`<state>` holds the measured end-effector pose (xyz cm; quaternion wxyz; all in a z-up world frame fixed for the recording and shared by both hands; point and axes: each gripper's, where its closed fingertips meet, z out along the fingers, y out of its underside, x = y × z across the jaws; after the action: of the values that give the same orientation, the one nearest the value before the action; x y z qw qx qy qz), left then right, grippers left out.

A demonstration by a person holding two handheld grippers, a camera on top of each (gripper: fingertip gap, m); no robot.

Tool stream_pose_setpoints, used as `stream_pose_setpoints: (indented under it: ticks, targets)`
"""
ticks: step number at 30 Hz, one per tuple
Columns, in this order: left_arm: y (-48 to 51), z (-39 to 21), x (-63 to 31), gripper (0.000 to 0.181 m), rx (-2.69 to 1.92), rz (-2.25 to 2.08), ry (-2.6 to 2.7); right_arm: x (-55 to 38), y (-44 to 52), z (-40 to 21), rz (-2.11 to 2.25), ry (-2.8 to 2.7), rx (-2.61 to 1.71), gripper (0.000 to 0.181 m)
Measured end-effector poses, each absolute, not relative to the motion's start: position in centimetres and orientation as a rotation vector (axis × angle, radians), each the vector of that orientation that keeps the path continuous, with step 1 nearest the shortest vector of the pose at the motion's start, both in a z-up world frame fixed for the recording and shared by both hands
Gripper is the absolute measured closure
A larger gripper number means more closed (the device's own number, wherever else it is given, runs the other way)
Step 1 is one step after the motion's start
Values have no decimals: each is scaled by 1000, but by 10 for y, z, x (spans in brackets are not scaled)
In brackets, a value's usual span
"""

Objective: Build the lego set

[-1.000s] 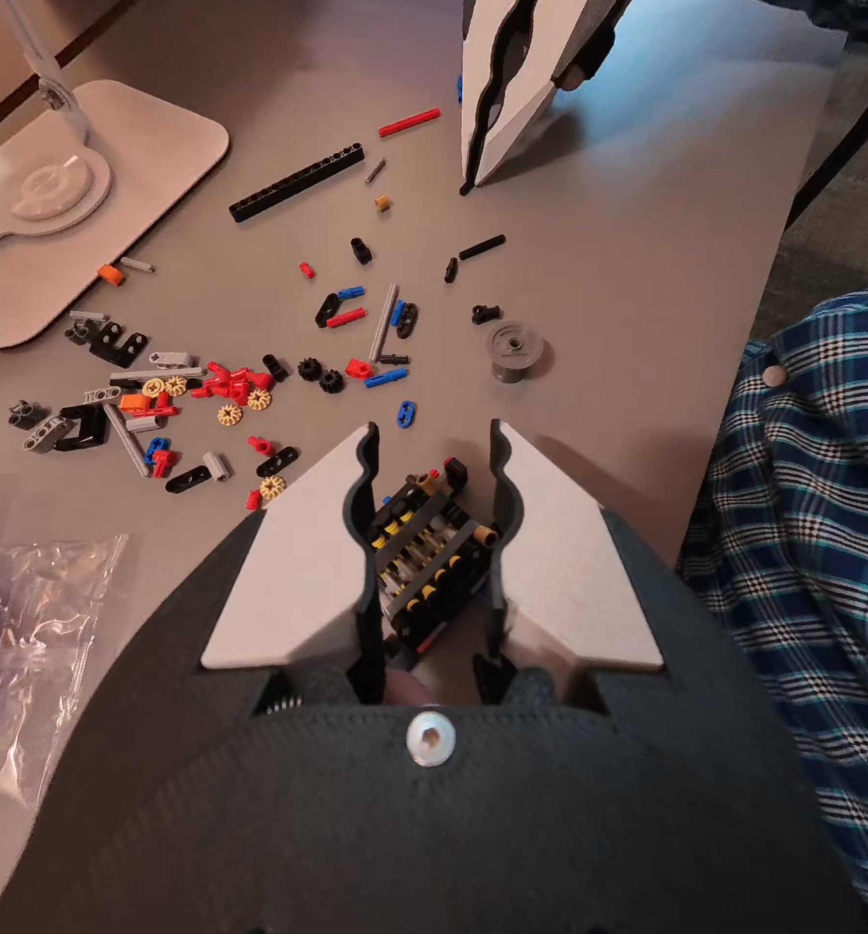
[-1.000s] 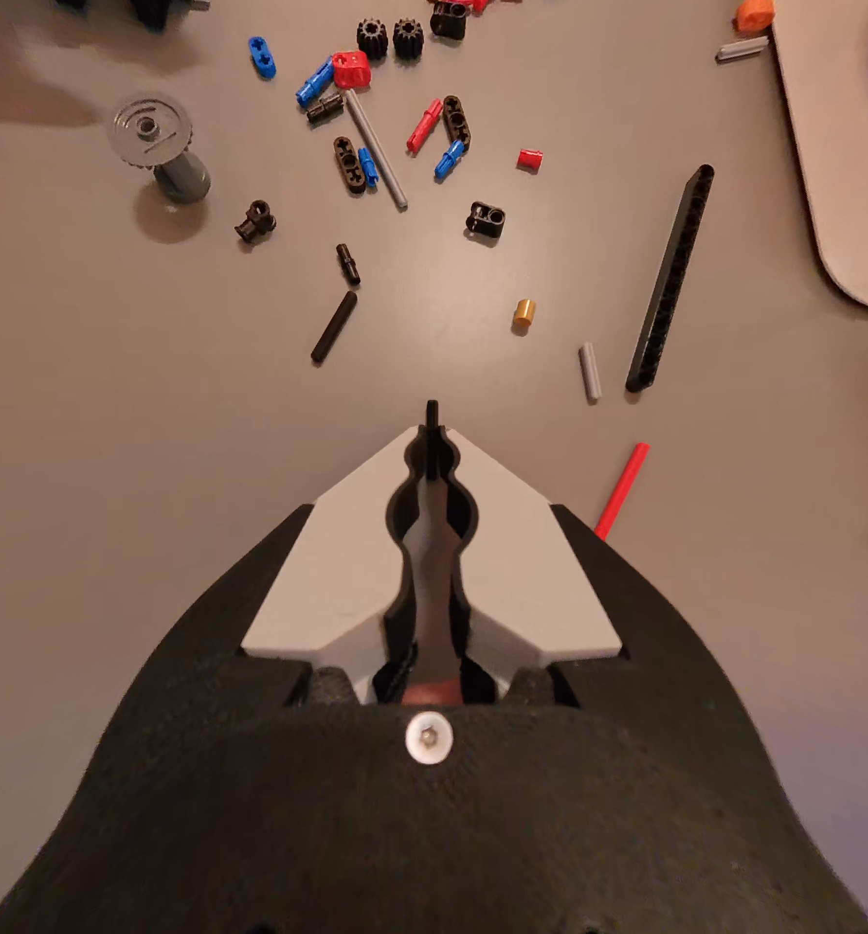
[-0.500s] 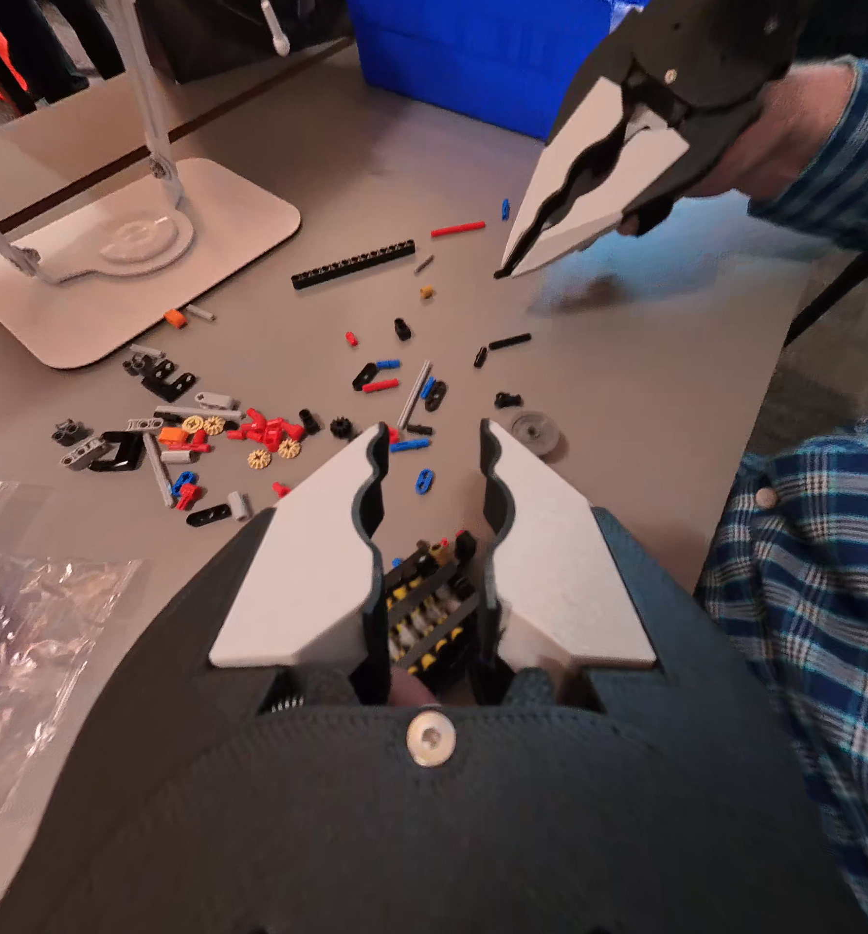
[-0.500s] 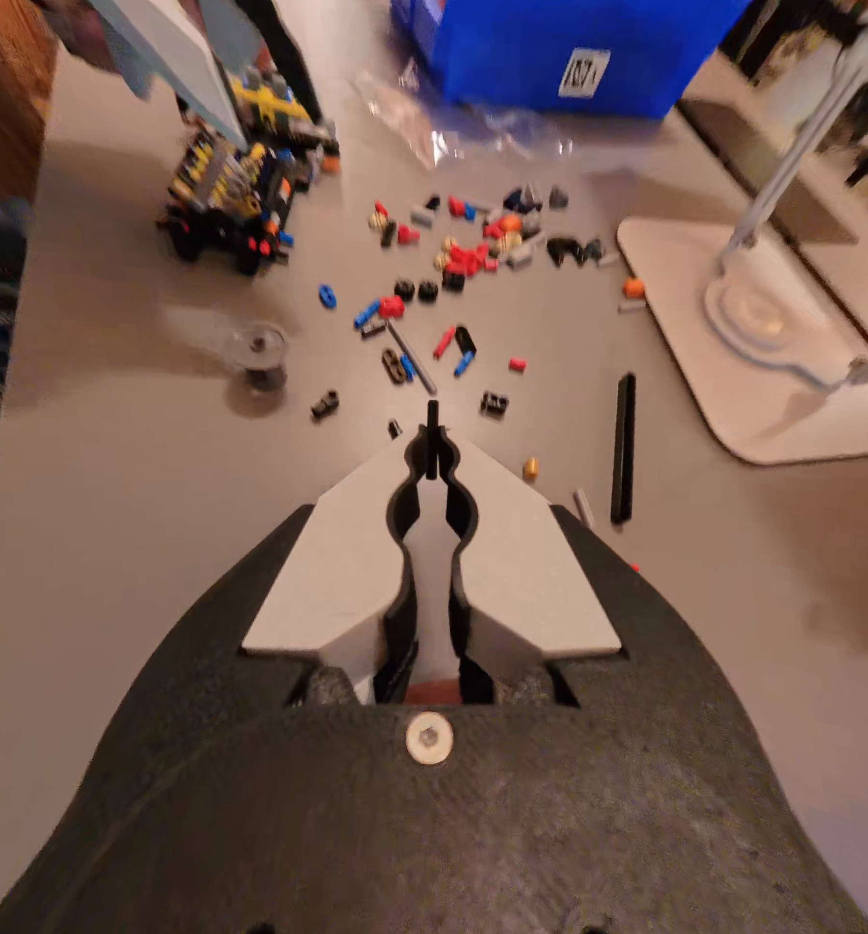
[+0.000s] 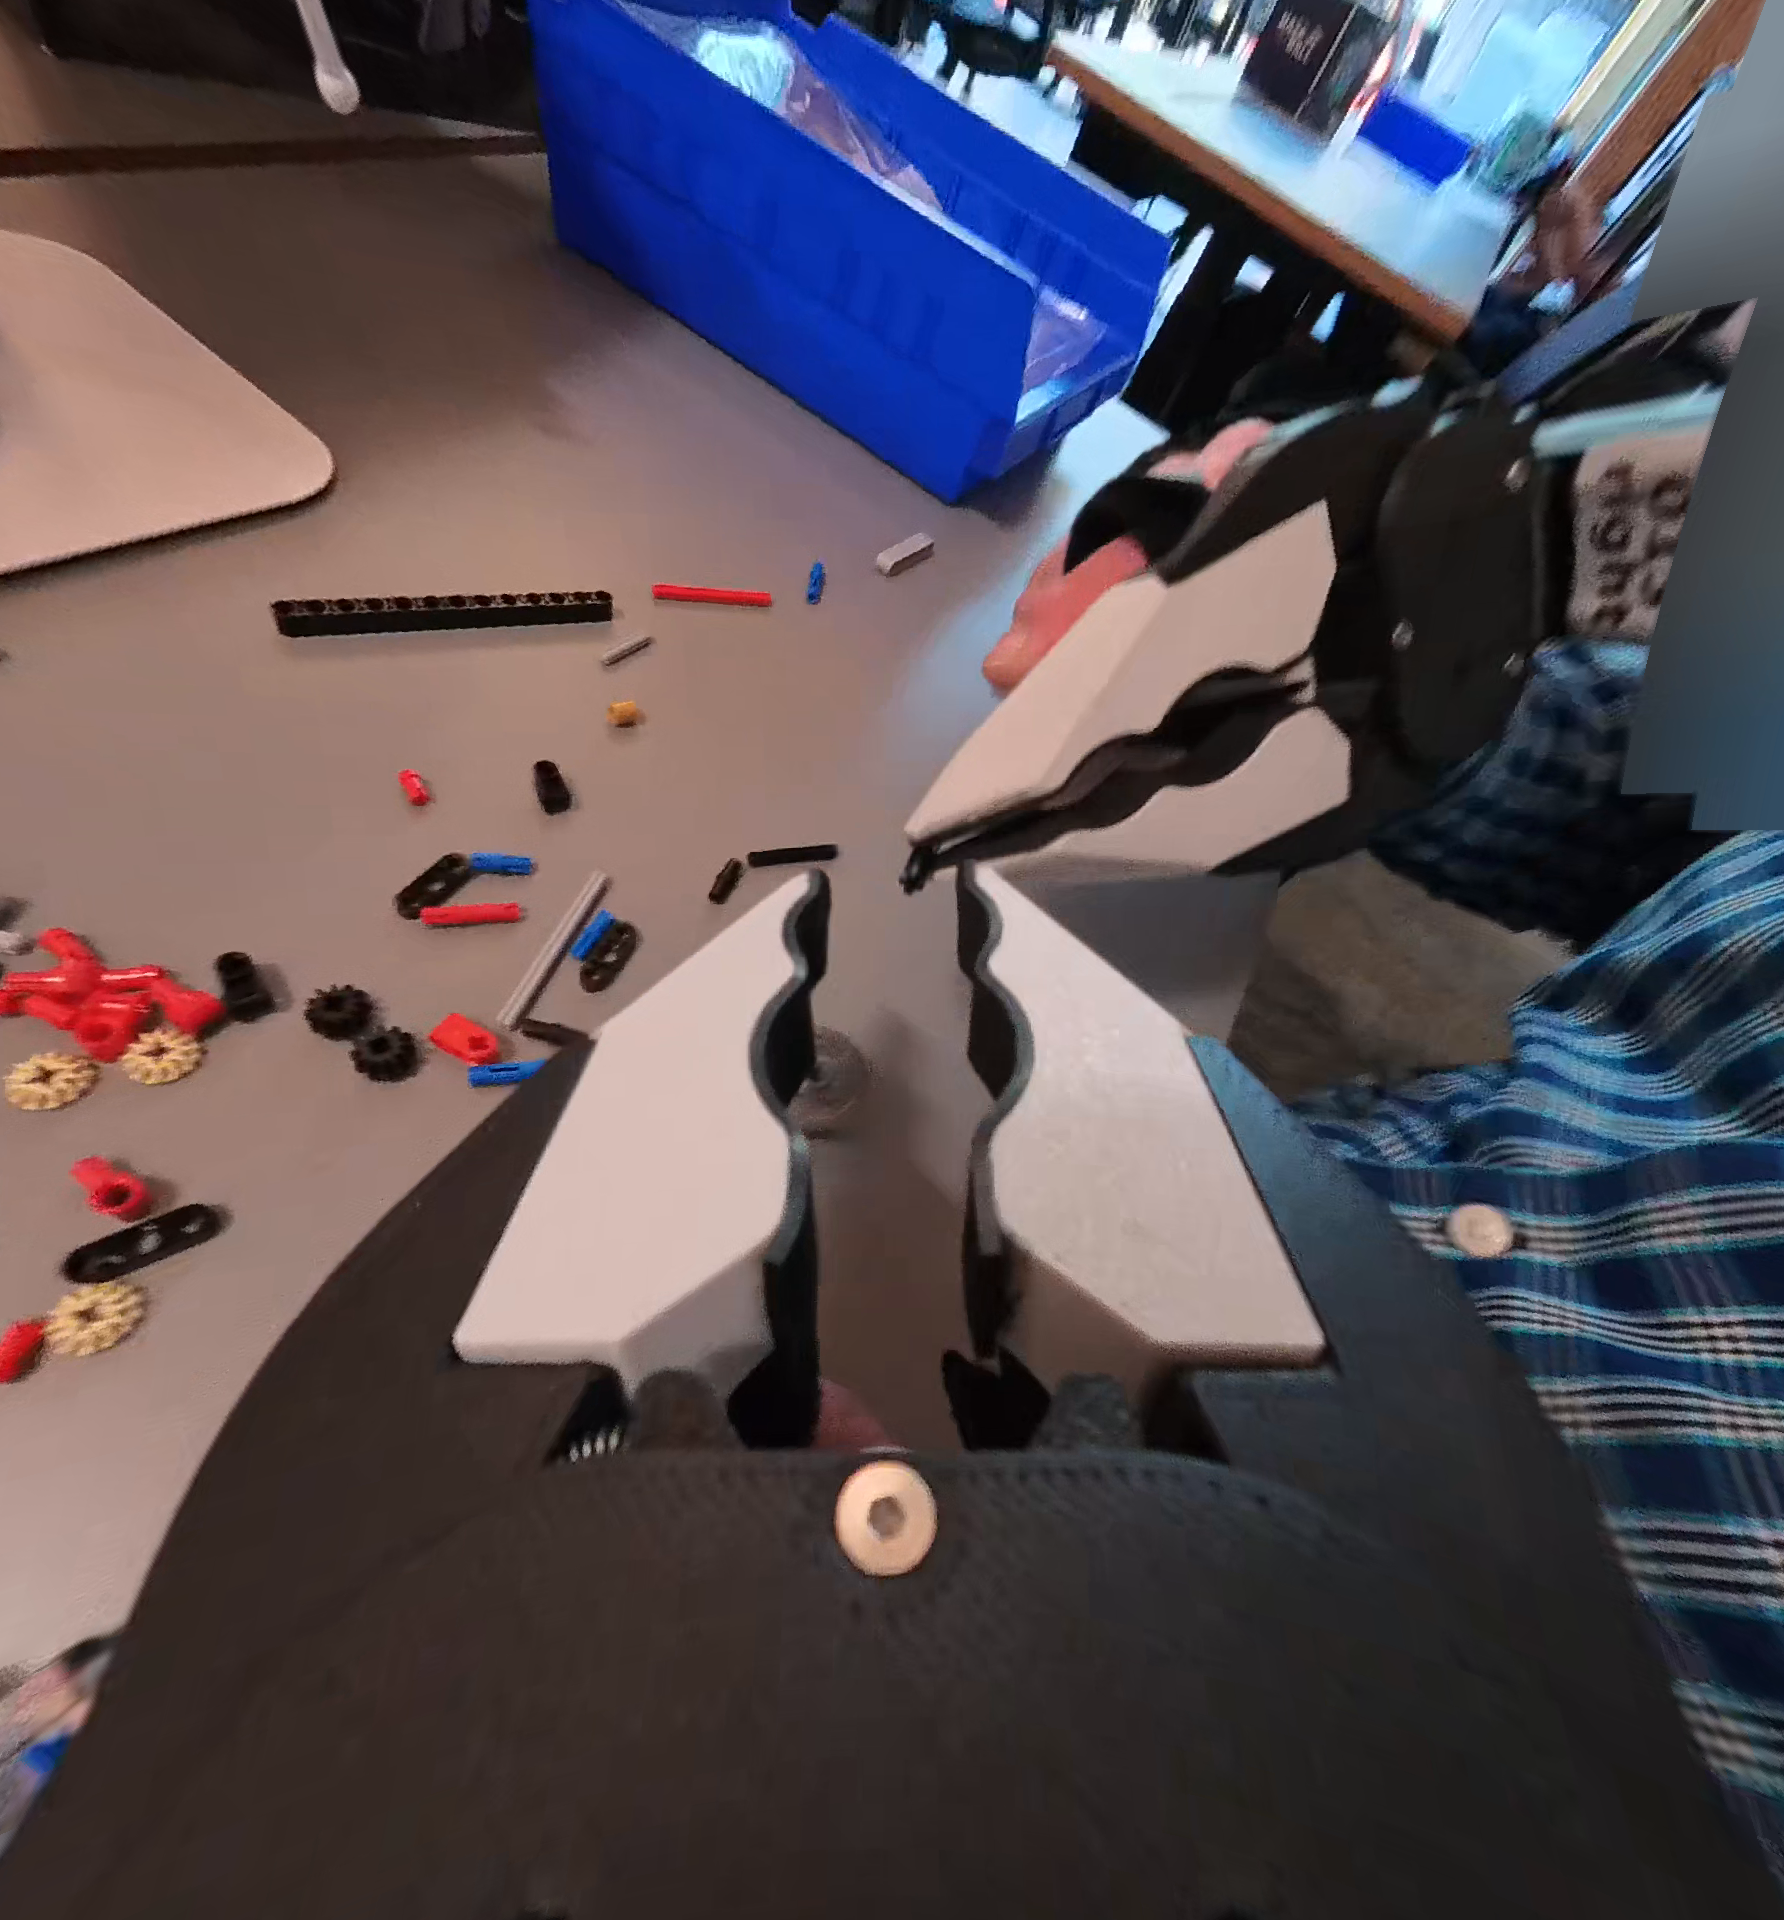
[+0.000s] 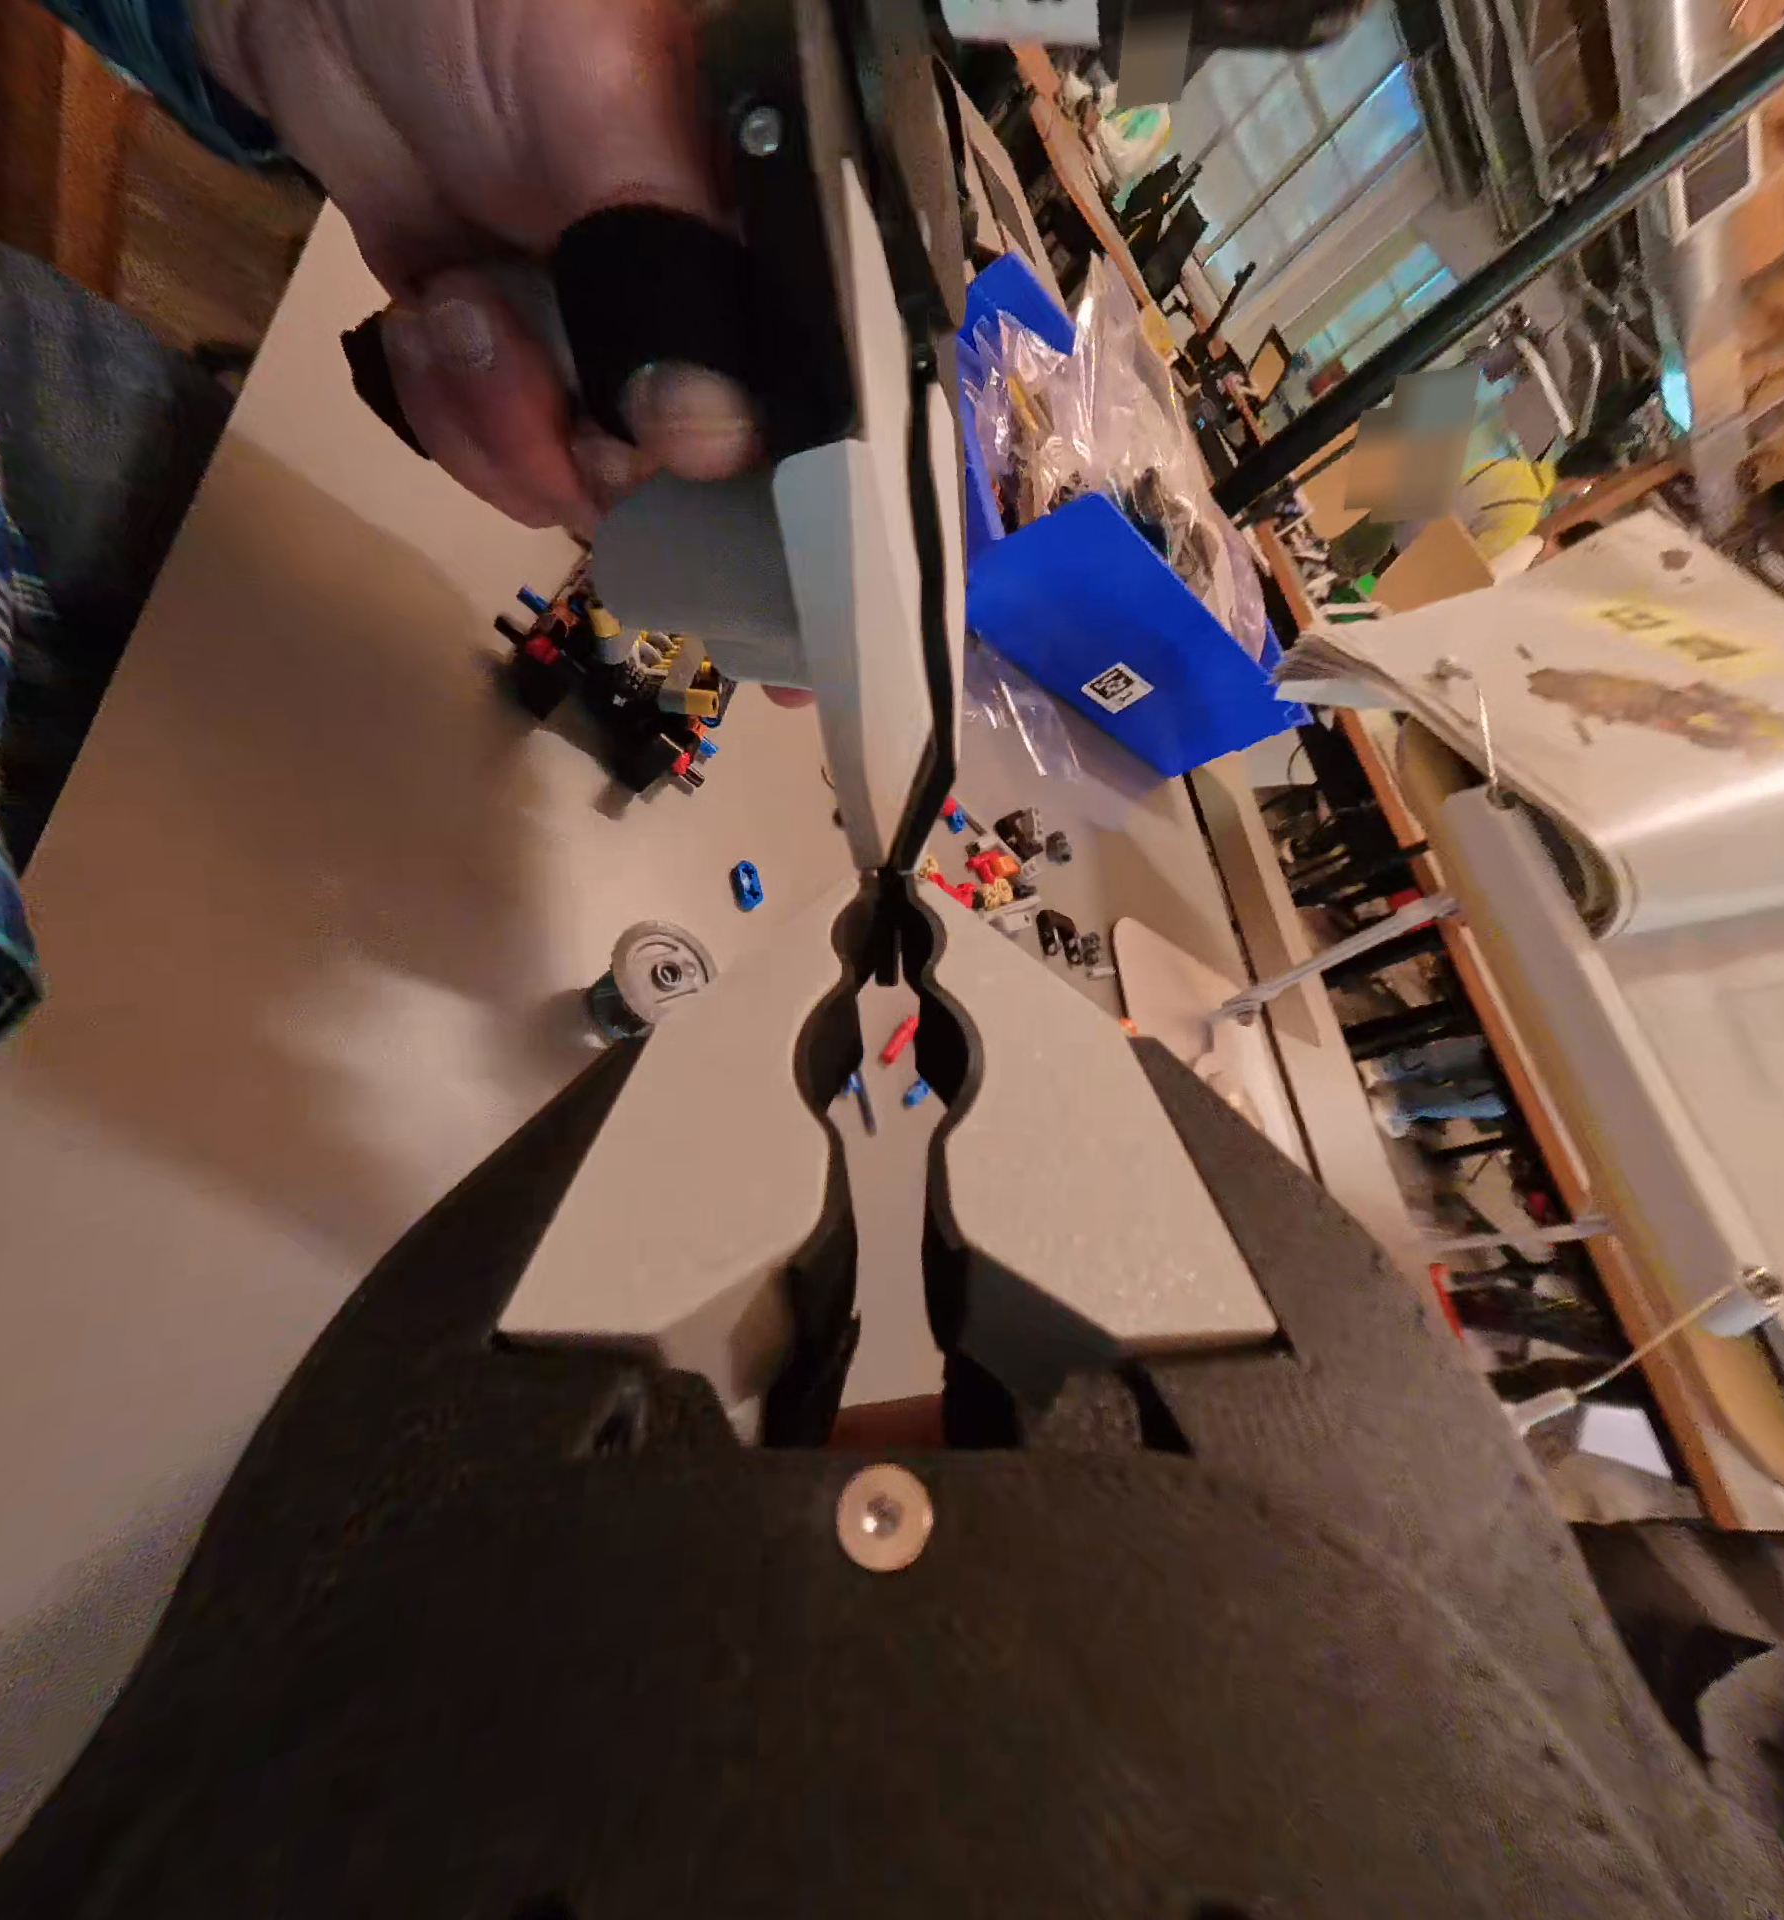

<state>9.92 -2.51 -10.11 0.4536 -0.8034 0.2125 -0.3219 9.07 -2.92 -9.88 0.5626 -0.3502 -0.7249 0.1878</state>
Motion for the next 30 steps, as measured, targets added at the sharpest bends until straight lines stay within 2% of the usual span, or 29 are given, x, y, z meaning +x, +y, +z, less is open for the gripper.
stream_pose_setpoints:
  ticks: [7,10,17,23,30]
  targets:
    - [-31,-96,101,172,-1949,-935,441,86,-33,-97,365,-1706,-735,181]
    - [-34,-91,101,166,-1916,-993,411,84,-36,-96,365,-1703,-721,181]
    - [-35,-91,95,169,-1904,-976,396,80,-35,-94,330,-1703,-698,181]
    - [-32,-93,66,162,-1948,-804,431,85,-18,-97,305,-1697,-752,181]
    - [-31,-93,82,152,-1938,-887,436,73,-31,-95,290,-1708,-688,181]
